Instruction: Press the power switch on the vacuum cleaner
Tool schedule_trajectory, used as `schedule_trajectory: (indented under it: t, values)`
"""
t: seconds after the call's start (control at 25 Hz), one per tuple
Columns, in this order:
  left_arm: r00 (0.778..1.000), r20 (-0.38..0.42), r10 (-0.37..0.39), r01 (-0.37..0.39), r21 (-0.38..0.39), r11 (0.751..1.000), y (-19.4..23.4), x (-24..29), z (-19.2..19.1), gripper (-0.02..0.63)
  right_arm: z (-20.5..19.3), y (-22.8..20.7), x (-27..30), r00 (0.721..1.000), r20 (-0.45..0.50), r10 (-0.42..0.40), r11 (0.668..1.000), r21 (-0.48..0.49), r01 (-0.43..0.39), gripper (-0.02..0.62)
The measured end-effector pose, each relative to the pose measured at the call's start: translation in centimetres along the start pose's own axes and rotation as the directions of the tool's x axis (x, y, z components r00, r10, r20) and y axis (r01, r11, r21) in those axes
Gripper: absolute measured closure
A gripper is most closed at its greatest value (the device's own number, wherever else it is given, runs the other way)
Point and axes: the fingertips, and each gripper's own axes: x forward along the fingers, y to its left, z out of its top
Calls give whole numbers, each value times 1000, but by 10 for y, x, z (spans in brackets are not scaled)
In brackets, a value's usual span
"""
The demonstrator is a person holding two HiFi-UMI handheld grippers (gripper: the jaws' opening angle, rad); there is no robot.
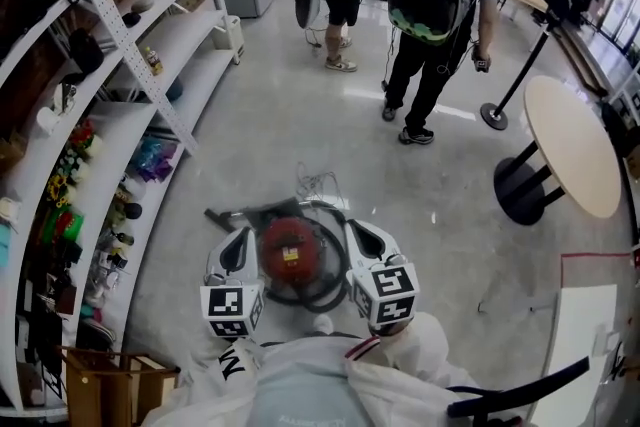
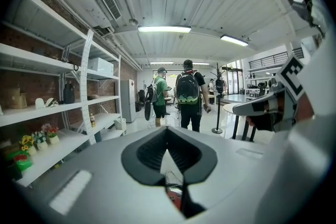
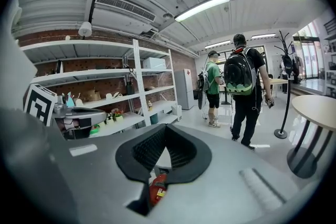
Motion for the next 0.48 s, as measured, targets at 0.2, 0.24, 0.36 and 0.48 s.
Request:
schedule_trajectory:
  t: [0.2, 0.24, 0.36, 0.48]
  values:
    - [1000, -6, 10, -10, -18, 1000, 10, -19, -8, 606, 1, 26, -8, 1000, 0, 20, 1000, -23, -20, 595]
    - [1000, -5, 10, -10, -18, 1000, 10, -24, -9, 606, -1, 30, -10, 1000, -3, 21, 1000, -23, -21, 595]
    - [1000, -3, 3, -3, -16, 1000, 8, -41, -13, 606, -8, 45, -19, 1000, -11, 24, 999, -23, -24, 595]
    - [1000, -7, 6, -6, -18, 1000, 12, -59, -19, 606, -14, 63, -26, 999, -14, 33, 999, -27, -34, 595]
